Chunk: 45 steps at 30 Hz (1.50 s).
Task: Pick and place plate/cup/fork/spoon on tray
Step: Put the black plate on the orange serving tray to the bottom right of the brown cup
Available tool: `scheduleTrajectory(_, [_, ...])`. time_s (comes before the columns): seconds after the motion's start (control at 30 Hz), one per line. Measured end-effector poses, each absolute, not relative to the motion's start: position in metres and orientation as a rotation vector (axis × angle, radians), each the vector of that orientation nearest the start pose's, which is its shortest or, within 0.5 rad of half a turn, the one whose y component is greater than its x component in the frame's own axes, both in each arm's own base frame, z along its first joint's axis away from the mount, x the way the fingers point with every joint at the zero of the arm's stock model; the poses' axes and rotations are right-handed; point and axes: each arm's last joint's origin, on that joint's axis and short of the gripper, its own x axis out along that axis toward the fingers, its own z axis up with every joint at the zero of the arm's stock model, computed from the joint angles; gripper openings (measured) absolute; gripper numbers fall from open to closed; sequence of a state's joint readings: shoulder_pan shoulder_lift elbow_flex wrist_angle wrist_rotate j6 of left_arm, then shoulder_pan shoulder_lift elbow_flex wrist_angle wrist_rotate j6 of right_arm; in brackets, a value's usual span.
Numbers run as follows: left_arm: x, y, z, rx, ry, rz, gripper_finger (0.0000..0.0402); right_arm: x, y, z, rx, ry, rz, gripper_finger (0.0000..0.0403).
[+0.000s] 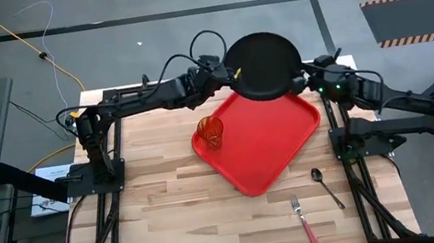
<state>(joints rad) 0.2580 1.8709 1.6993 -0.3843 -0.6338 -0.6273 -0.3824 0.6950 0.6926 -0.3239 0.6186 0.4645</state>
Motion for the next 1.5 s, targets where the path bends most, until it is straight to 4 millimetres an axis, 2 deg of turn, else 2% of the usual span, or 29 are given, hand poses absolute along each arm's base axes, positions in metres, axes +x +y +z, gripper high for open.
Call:
scheduleTrajectory(0.13, [0.409,0.123,0.325,-0.461,0.273,1.003,0.0001,0.135,-0.075,0.3,0.412,0.133,-0.97,0.0225])
scheduleTrajectory(0.23, [0.409,0.123,0.325,-0.461,0.274,1.001,0.0001,0.135,-0.078,0.3,0.421,0.146,-0.945,0.0195])
scheduleTrajectory(0.37, [0.409,0.124,0.326,-0.467,0.275,0.991,0.0007,0.131,-0.079,0.301,0.421,0.141,-0.938,0.0113])
scheduleTrajectory(0.47, [0.408,0.128,0.326,-0.477,0.284,0.97,0.0029,0.126,-0.077,0.302,0.421,0.144,-0.936,0.0028])
scheduleTrajectory(0.5, [0.408,0.13,0.325,-0.482,0.295,0.95,0.004,0.123,-0.077,0.303,0.404,0.145,-0.939,0.0017])
scheduleTrajectory(0.6, [0.404,0.137,0.329,-0.507,0.315,0.88,0.0079,0.115,-0.076,0.303,0.391,0.159,-0.968,0.0023])
scheduleTrajectory(0.7, [0.395,0.143,0.342,-0.508,0.31,0.817,0.0125,0.103,-0.076,0.305,0.379,0.196,-1.042,0.001])
scheduleTrajectory(0.8, [0.38,0.145,0.364,-0.503,0.279,0.746,0.0167,0.093,-0.076,0.31,0.369,0.259,-1.099,0.001])
scheduleTrajectory(0.9, [0.358,0.14,0.396,-0.5,0.204,0.67,0.0194,0.09,-0.078,0.307,0.419,0.364,-1.088,0.0007])
scheduleTrajectory(1.07, [0.32,0.116,0.445,-0.46,0.083,0.577,0.0203,0.104,-0.082,0.269,0.662,0.632,-0.819,0.0005])
scheduleTrajectory(1.2, [0.298,0.094,0.47,-0.439,-0.008,0.557,0.0201,0.117,-0.088,0.241,0.729,0.694,-0.708,0.0005])
scheduleTrajectory(1.3, [0.29,0.079,0.481,-0.4,-0.051,0.549,0.02,0.126,-0.093,0.226,0.75,0.689,-0.678,0.0005])
scheduleTrajectory(1.5, [0.291,0.06,0.49,-0.399,-0.113,0.492,0.02,0.142,-0.103,0.201,0.839,0.802,-0.623,0.0004])
